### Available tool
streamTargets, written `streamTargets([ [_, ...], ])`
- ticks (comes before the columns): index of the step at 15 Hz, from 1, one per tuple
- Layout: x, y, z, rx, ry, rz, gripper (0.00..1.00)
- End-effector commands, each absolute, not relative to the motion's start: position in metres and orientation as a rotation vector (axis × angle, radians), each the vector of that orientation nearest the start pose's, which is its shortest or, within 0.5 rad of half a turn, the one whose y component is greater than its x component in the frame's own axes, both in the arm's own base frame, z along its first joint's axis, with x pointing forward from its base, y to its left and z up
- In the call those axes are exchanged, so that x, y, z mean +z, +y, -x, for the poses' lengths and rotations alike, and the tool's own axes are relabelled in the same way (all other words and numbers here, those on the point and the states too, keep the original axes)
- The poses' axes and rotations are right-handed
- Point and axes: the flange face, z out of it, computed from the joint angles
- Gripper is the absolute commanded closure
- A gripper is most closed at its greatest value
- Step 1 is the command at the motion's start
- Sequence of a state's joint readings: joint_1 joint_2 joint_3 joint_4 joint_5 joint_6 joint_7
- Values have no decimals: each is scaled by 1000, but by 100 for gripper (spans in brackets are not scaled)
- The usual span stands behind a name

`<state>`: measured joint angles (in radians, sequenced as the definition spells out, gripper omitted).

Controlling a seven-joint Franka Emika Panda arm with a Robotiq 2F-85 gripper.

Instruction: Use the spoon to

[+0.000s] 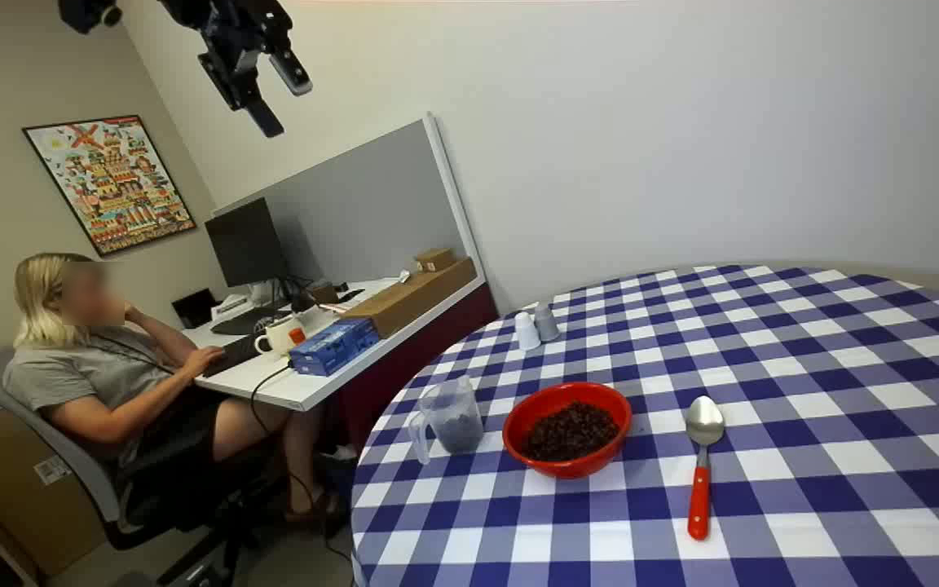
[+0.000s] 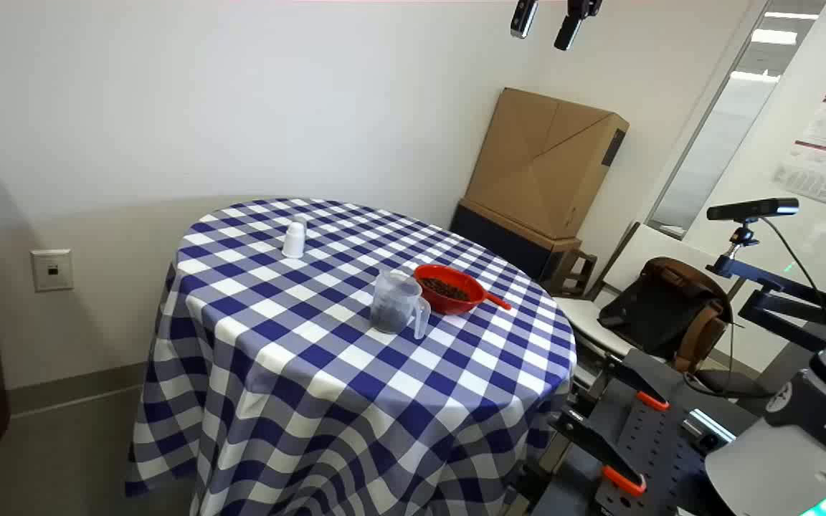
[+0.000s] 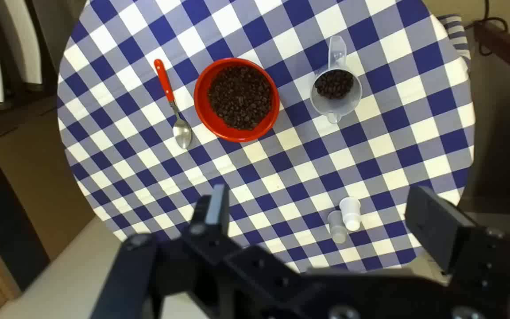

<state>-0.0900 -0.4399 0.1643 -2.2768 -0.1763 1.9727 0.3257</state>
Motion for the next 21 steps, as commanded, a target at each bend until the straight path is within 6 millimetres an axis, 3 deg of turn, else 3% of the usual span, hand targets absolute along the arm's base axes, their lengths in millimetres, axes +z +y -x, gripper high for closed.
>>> streamTargets([
  [1, 538, 29, -434, -286, 339, 3319, 0],
  [5, 539, 26, -437, -304, 366, 3328, 0],
  [7, 544, 8, -447, -368, 461, 3300, 0],
  [9, 542, -26, -462, -386, 575, 3263, 0],
  [12, 532, -94, -487, -382, 626, 3251, 0],
  [16, 488, -166, -516, -119, 563, 3271, 0],
  [21, 422, -212, -524, 119, 424, 3306, 0],
])
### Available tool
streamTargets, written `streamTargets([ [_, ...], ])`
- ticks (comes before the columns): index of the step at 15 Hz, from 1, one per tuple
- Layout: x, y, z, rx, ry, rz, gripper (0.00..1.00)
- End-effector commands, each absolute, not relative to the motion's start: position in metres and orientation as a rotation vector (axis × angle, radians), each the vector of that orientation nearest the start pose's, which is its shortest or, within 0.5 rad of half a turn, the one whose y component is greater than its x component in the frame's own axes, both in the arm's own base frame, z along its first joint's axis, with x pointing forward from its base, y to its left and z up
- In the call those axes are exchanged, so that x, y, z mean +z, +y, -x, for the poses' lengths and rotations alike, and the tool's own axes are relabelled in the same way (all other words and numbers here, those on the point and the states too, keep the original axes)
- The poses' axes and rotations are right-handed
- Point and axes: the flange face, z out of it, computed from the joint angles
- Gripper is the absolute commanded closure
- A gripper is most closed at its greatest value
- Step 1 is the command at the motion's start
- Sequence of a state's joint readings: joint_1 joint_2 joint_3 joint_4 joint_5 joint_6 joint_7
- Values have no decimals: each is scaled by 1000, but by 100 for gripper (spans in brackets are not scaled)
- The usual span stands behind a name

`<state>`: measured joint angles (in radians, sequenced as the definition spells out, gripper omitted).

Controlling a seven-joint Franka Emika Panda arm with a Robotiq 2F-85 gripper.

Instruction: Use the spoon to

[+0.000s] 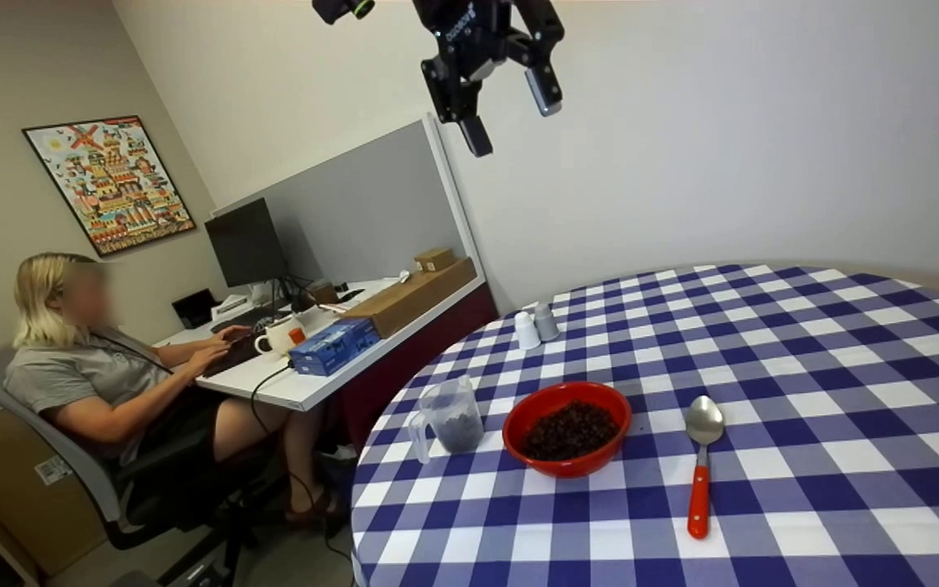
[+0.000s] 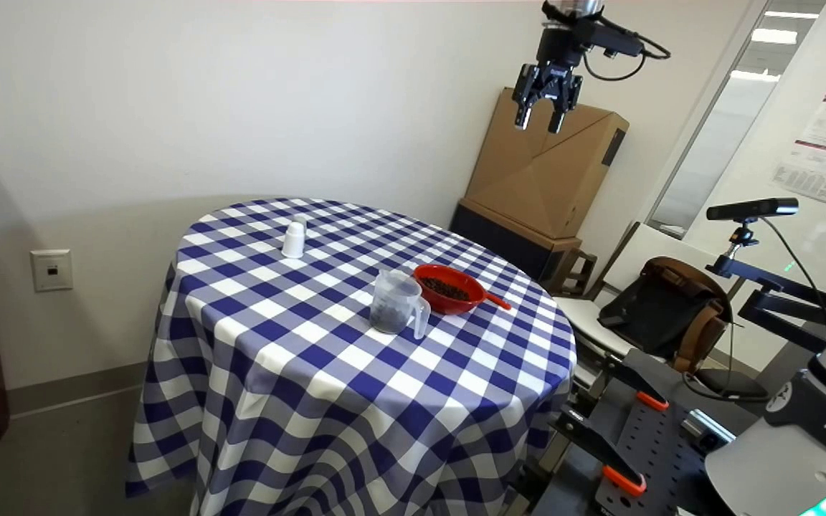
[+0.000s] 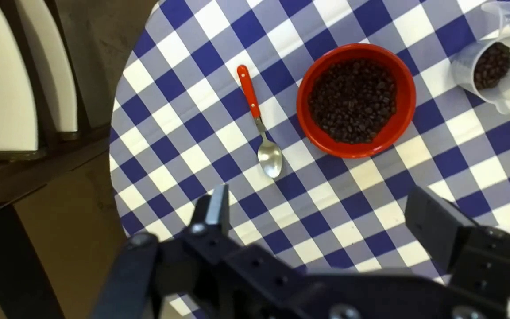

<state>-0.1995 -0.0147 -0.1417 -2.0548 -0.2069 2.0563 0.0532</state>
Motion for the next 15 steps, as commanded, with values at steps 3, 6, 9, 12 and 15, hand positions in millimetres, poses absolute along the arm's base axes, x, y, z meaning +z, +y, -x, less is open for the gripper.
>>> streamTargets([
  [3, 382, -227, -517, 185, 361, 3293, 0],
  [6, 350, -240, -513, 218, 298, 3276, 0],
  [9, 330, -256, -512, 197, 281, 3273, 0],
  [12, 311, -276, -512, 166, 294, 3268, 0],
  [15, 284, -290, -513, 156, 287, 3249, 0],
])
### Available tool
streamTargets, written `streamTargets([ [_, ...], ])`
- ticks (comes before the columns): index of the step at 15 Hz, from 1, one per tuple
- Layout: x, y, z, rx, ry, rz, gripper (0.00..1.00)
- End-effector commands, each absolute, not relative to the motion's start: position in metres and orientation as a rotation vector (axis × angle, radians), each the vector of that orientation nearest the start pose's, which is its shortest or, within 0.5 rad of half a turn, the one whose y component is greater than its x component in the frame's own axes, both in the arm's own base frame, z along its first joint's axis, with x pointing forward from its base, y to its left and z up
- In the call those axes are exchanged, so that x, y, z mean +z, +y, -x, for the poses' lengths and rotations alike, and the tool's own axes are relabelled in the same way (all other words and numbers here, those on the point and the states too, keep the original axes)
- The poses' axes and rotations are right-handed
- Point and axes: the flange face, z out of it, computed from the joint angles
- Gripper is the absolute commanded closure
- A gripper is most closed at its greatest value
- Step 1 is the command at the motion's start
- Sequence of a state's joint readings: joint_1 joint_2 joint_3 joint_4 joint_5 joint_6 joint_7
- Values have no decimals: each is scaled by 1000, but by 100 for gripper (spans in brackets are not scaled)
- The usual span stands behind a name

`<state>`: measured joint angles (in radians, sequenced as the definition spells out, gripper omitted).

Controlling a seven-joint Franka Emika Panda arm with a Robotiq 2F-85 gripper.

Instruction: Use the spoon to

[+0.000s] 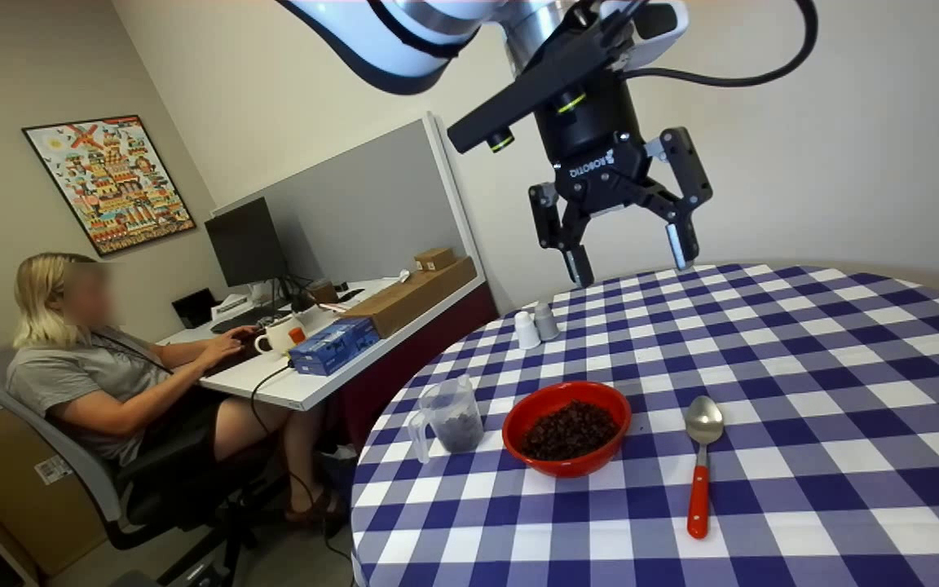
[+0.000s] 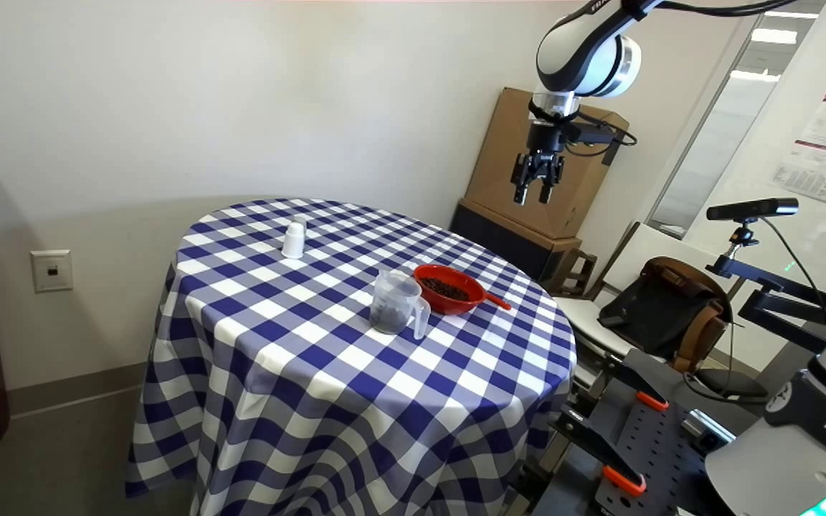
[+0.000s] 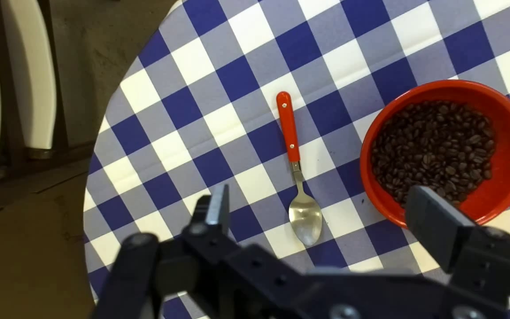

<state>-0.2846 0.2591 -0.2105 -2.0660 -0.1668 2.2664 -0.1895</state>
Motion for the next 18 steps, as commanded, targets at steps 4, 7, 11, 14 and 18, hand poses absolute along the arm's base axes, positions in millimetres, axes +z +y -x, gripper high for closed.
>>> streamTargets([
  [4, 270, -287, -508, 218, 327, 3233, 0],
  [7, 259, -289, -512, 235, 329, 3230, 0],
  [11, 246, -278, -510, 283, 272, 3262, 0],
  [14, 223, -278, -509, 355, 238, 3234, 0],
  [18, 199, -303, -508, 385, 261, 3206, 0],
])
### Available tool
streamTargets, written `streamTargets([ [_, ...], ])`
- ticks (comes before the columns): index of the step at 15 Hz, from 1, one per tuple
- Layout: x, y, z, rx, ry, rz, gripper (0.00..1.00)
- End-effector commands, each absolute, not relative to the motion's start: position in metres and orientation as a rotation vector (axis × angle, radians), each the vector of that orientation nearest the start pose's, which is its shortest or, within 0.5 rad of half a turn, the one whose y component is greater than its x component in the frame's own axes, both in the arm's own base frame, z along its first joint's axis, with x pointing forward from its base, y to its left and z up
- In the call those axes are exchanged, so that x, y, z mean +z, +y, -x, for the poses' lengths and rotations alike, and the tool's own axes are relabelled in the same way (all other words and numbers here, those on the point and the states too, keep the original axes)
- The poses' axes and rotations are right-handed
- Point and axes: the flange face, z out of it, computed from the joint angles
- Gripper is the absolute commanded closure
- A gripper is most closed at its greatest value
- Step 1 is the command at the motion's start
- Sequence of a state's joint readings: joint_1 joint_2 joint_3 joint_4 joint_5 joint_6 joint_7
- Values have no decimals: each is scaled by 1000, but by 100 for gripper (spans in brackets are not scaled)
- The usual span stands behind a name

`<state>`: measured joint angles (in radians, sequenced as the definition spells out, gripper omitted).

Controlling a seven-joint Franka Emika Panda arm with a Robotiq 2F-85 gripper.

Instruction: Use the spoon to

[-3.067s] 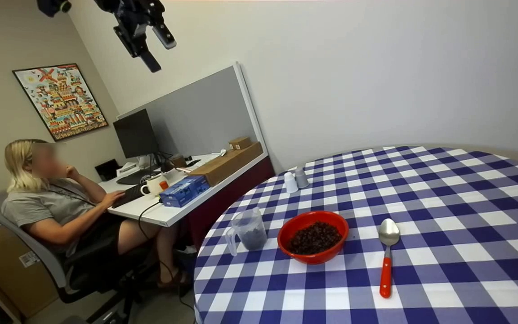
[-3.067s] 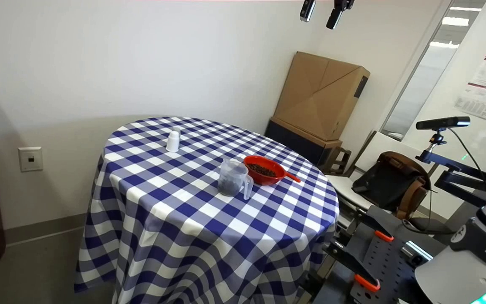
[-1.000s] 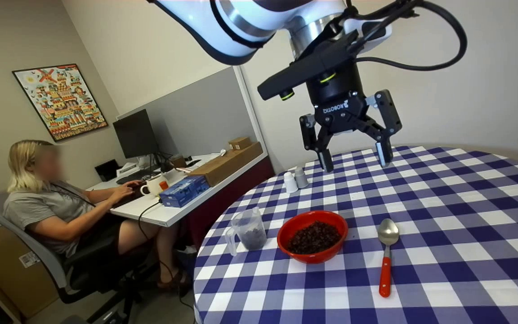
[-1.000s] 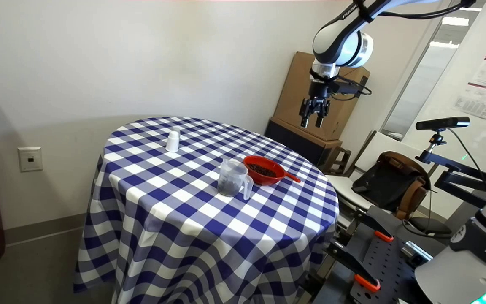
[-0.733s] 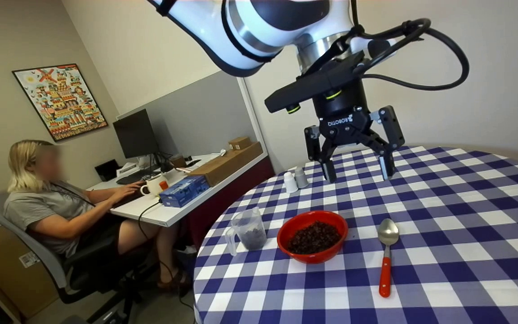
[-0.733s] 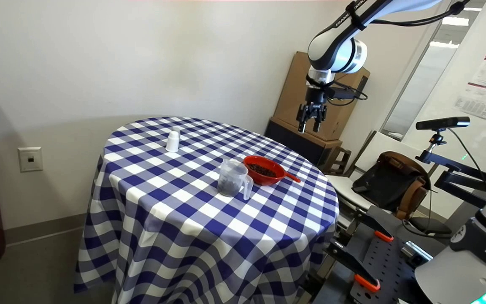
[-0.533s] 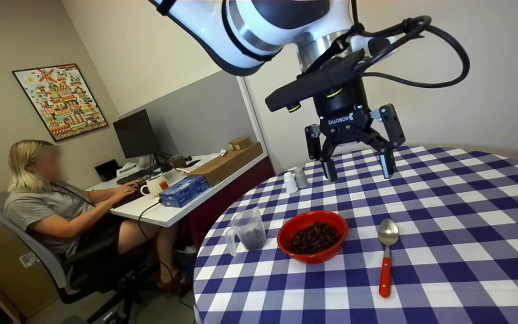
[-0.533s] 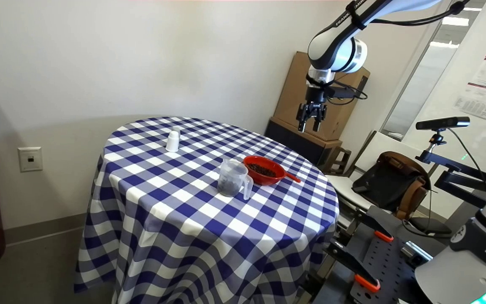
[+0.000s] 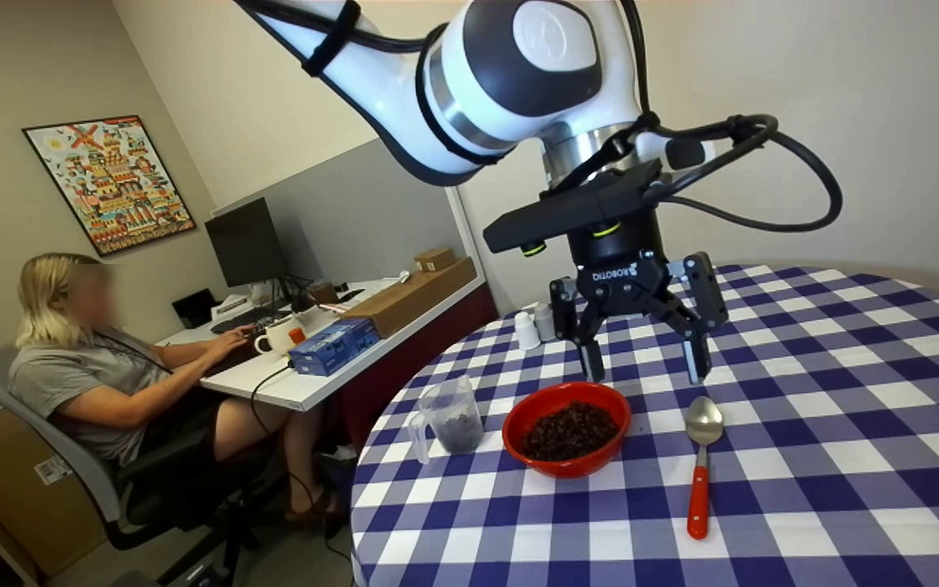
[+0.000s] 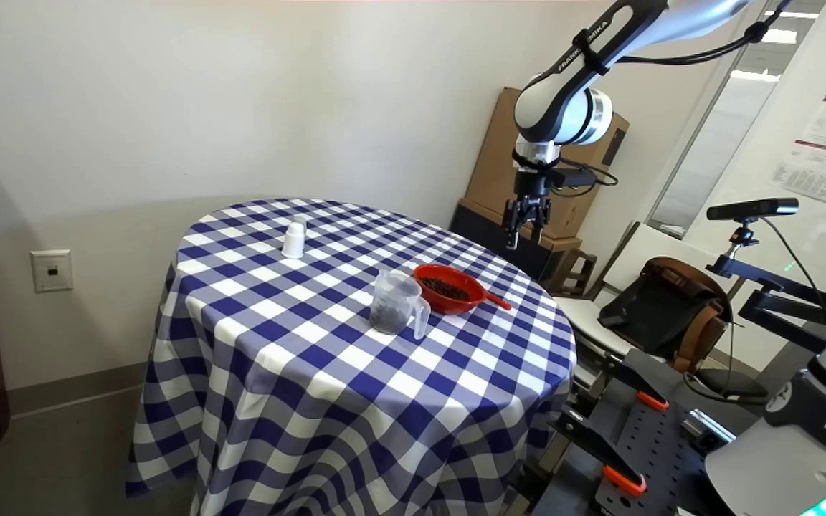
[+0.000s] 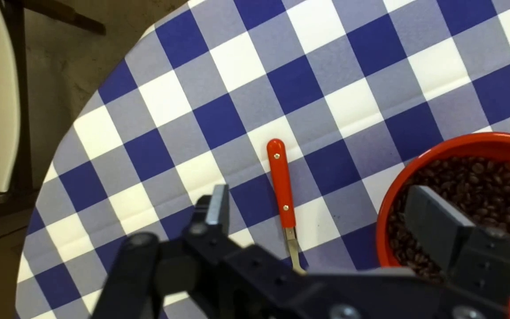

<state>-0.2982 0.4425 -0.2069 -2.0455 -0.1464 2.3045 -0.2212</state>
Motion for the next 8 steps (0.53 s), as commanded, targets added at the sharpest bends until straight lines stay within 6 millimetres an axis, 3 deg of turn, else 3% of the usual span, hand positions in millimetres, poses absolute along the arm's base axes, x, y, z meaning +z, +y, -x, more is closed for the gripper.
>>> streamTargets([
  [1, 194, -309, -508, 397, 264, 3202, 0],
  [5, 164, -327, -506, 460, 200, 3203, 0],
  [8, 136, -325, -508, 479, 140, 3203, 0],
])
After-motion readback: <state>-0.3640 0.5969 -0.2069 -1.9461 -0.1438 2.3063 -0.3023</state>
